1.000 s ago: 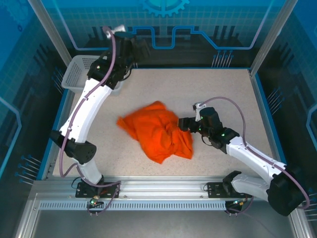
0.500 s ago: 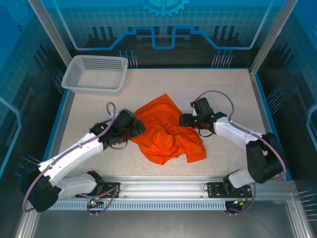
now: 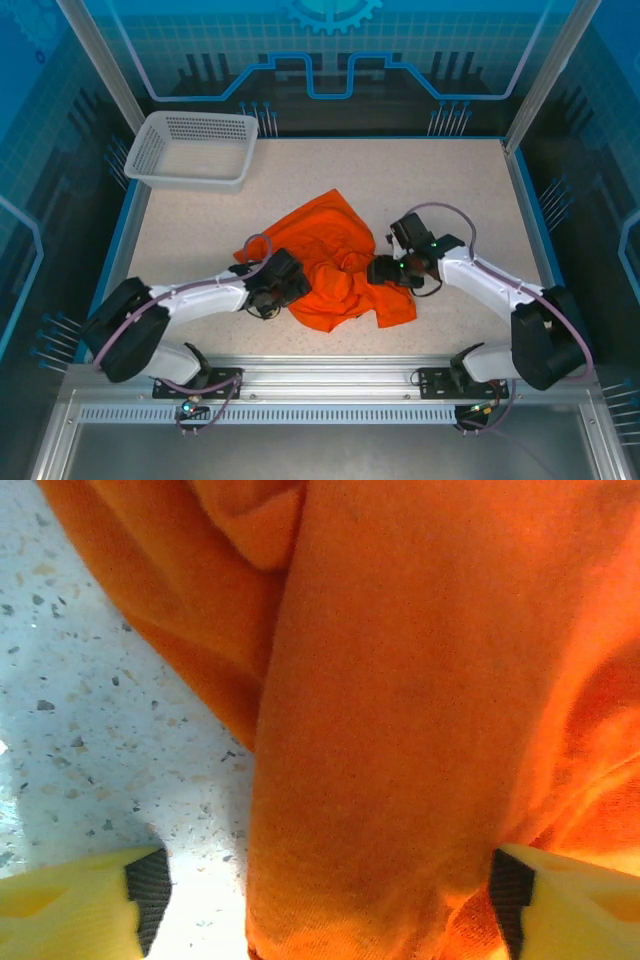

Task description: Fold and stack the t-shirts

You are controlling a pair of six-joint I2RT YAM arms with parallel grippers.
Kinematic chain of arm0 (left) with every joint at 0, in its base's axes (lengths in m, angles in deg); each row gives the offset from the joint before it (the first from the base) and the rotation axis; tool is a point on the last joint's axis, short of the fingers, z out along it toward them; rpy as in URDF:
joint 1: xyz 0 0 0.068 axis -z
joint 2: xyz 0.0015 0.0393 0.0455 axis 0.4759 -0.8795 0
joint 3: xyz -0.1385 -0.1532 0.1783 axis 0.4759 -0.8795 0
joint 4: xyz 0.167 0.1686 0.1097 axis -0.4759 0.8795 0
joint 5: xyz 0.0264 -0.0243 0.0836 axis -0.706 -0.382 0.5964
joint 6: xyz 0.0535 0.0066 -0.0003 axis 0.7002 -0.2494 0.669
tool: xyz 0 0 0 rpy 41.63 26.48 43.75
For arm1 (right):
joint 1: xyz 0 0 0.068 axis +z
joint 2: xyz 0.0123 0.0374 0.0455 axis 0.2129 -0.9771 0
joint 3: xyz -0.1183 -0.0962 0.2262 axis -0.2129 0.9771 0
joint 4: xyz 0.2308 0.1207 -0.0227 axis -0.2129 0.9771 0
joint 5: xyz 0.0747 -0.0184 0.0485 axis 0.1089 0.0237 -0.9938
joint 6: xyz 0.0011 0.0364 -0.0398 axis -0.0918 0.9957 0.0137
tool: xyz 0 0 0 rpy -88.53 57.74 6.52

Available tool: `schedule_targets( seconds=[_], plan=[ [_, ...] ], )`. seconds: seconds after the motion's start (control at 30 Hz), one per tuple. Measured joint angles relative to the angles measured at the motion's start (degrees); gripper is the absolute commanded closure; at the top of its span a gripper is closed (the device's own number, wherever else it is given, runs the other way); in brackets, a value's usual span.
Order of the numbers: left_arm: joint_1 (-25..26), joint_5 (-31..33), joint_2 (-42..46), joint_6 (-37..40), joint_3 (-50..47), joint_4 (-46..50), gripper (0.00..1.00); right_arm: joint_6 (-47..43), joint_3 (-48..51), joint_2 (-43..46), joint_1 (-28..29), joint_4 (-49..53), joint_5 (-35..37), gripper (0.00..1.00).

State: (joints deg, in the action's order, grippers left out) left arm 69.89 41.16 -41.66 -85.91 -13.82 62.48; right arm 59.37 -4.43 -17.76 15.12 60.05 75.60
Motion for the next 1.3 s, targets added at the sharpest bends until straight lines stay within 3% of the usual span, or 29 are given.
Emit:
schedule_targets(
  seconds=[0.07,0.17,0.23,0.37,0.53,0.63,0.77,0.83,0.93,1.03,1.13,1.17,1.3],
  plan=[
    [-0.31,0.09,-2.54,-0.04,1.84,2.40,0.63,0.09,1.20,0.00,0.33,0.35,-0.87,0.38],
    [-2.27,-0.98,-4.22,-0.44,2.89,6.21,0.91,0.61,2.29,0.00,0.39,0.35,-2.21,0.64],
    [-4.09,-3.34,-5.66,0.09,4.70,7.06,0.98,1.01,2.49,0.00,0.24,0.26,-3.52,0.81],
    [-7.37,-9.66,-15.37,4.70,16.24,4.94,1.00,1.86,2.47,0.13,-2.43,-1.14,-8.46,1.00],
    [-9.35,-14.60,-29.44,14.10,44.11,1.57,1.00,2.86,0.15,2.05,-10.56,-0.90,-13.11,1.00],
    [-10.29,-17.94,-36.52,19.08,67.41,3.39,1.00,3.76,-4.79,6.16,-15.69,0.57,-14.12,1.00],
    [-10.91,-21.35,-44.63,24.72,100.13,7.39,1.00,4.96,-14.47,14.51,-16.87,3.06,-12.83,1.00],
    [-10.99,-22.38,-44.33,26.97,107.47,8.41,1.00,5.57,-18.86,18.08,-16.24,4.20,-11.80,1.00],
    [-11.32,-23.54,-38.36,30.71,105.81,9.20,1.00,6.32,-23.30,22.45,-13.51,6.12,-9.60,1.00],
    [-13.00,-24.74,-26.99,33.44,88.59,7.10,1.00,8.48,-23.34,24.87,-4.72,7.37,-6.34,1.00],
    [-17.59,-26.27,-16.65,33.79,68.35,4.39,0.98,12.68,-19.19,24.24,8.98,5.68,-2.01,1.00],
    [-20.15,-26.64,-13.70,33.70,61.57,4.02,0.92,14.40,-17.49,22.73,14.05,4.76,-0.28,1.00],
    [-31.78,-24.30,-4.28,31.76,38.12,3.19,0.33,19.19,-17.62,7.41,31.23,2.19,4.90,0.98]
  ],
)
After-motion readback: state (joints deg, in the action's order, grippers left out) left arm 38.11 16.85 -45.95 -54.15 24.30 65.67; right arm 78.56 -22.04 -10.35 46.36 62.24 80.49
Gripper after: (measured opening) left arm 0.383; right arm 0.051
